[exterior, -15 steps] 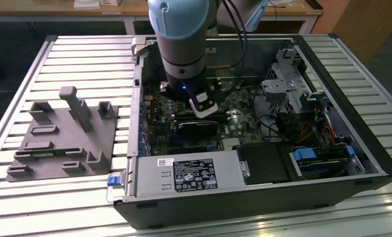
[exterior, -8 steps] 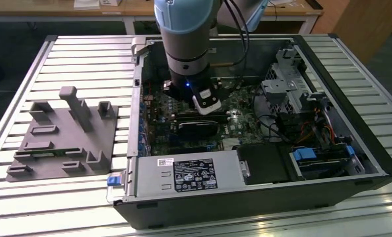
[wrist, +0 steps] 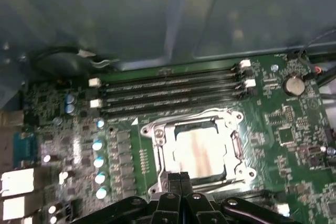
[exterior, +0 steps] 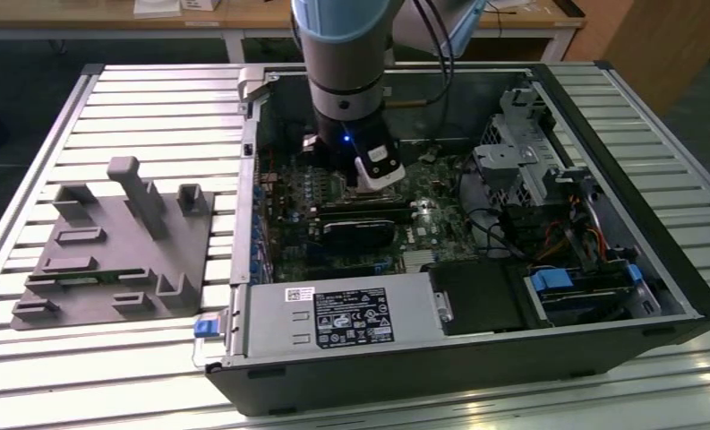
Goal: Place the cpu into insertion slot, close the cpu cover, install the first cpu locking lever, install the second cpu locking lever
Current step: 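Install the second cpu locking lever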
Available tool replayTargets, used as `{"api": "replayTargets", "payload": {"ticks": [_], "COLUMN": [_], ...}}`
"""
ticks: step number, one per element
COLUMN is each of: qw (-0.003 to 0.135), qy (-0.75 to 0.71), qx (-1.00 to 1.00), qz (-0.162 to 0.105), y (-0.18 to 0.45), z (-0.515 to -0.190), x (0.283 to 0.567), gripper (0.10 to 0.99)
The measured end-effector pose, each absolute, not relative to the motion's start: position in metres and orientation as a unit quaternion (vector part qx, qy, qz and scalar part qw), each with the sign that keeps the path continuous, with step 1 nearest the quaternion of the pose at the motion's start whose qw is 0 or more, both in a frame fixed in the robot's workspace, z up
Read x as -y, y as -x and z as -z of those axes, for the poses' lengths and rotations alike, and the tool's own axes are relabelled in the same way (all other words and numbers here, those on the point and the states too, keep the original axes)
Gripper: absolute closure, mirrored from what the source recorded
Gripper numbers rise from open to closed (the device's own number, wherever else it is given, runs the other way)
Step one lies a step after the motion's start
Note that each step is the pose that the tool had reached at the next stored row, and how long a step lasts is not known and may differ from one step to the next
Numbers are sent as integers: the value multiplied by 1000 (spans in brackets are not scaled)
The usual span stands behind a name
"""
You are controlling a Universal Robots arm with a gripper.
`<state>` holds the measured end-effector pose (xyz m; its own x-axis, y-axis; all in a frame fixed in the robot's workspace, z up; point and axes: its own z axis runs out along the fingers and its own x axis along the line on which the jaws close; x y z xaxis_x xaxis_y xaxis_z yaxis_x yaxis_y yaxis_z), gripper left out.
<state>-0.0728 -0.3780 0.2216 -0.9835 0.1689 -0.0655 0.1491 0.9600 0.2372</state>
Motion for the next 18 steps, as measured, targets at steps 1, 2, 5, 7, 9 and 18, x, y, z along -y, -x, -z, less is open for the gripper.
{"api": "replayTargets", "payload": {"ticks": [1, 2, 5, 7, 9, 18], "qw": [43, 43, 44, 44, 44, 45], "qy": [-80, -80, -80, -80, -79, -79], "qx": [-989, -989, -990, -991, -991, -993], "qz": [-114, -112, -104, -98, -93, -80], "y": [71, 69, 64, 61, 57, 42], "z": [-222, -221, -221, -221, -221, -220], "x": [376, 374, 370, 368, 366, 353], "gripper": [980, 980, 980, 980, 980, 980]}}
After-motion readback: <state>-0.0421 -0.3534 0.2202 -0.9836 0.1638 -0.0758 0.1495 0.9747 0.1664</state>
